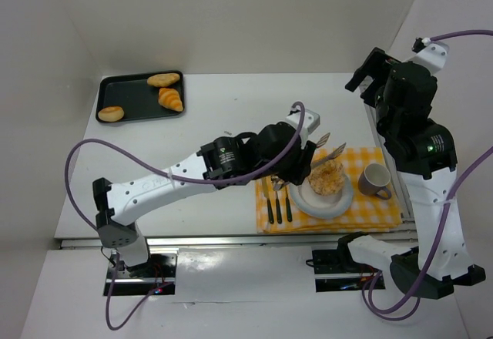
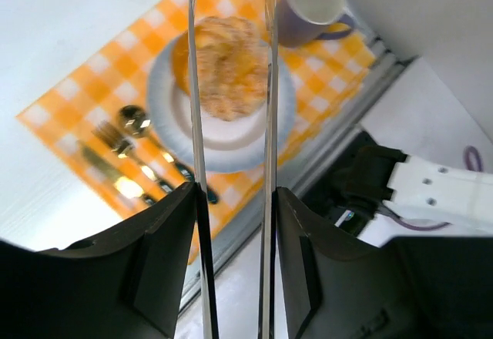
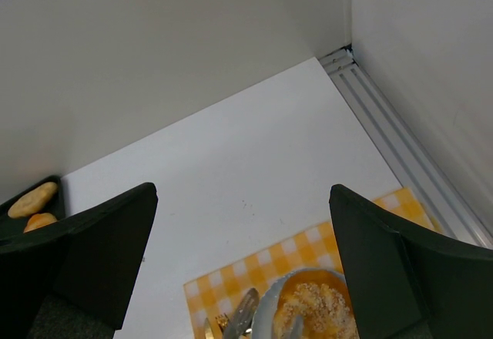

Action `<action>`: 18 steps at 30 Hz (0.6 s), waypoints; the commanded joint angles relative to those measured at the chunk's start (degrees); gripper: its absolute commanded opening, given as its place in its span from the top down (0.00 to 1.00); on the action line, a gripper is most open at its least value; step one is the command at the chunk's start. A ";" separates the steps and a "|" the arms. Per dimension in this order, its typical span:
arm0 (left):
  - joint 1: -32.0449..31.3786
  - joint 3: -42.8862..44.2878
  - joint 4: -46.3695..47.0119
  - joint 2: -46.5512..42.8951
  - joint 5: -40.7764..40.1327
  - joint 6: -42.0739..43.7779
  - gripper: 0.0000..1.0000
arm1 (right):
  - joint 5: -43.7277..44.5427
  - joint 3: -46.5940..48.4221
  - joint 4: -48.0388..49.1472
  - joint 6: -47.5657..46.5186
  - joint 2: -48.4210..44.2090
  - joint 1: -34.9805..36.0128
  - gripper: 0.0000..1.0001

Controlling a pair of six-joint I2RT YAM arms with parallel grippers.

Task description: Place the bread

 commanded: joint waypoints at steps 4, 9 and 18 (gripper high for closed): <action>16.37 -8.46 -5.78 -8.84 -1.05 -4.24 0.45 | -0.15 -1.10 1.80 -0.05 -0.98 -0.30 0.00; 35.47 -19.11 -5.86 -17.11 -0.51 -3.19 0.45 | -4.09 -3.29 2.33 -0.05 -0.99 -0.30 0.00; 67.39 -17.99 -6.66 -10.71 1.86 -1.26 0.44 | -7.97 -4.35 2.86 -0.05 2.35 -0.30 0.00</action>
